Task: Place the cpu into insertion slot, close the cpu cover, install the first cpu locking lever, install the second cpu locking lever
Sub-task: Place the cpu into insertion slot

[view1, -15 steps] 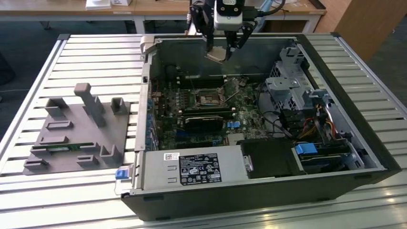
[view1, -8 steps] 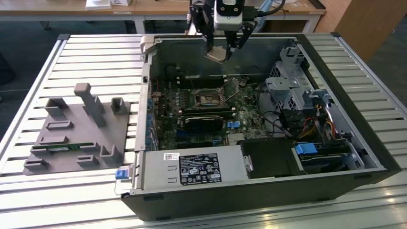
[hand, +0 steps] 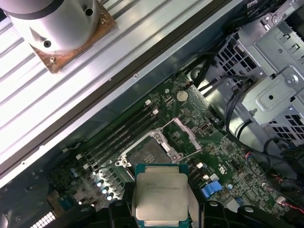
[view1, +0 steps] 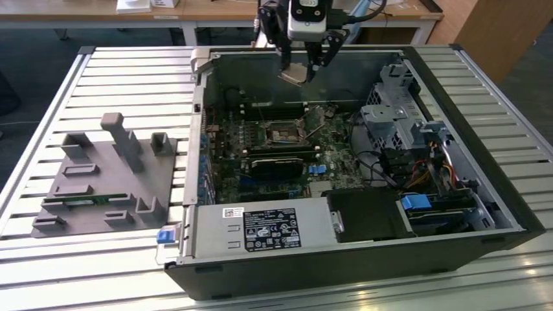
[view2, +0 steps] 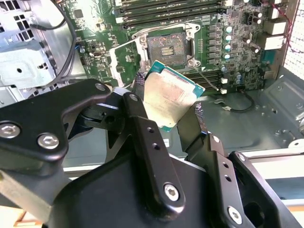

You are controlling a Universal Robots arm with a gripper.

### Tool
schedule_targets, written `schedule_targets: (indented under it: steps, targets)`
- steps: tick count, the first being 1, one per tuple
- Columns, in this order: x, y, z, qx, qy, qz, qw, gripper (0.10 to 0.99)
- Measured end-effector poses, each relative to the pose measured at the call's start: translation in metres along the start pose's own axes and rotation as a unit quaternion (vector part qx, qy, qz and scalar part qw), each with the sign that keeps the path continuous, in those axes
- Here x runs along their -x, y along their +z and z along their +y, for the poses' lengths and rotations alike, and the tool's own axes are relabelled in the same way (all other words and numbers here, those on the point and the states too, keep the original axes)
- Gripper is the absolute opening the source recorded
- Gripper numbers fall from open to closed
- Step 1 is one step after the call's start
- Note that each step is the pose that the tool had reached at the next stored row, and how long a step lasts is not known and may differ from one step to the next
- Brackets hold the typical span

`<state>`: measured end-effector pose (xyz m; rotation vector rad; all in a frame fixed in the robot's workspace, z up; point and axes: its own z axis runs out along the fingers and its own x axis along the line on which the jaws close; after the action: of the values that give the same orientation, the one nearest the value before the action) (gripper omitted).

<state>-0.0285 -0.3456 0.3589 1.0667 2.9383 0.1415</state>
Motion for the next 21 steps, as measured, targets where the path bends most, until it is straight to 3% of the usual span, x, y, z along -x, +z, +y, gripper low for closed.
schedule_targets:
  steps: [11, 21]
  targets:
    - [0.0, 0.0003, 0.0, 0.0007, 0.043, -0.0039, 0.9991, 0.525]
    - [0.0, 0.0006, -0.0001, 0.0013, 0.083, -0.0077, 0.9965, 0.525]
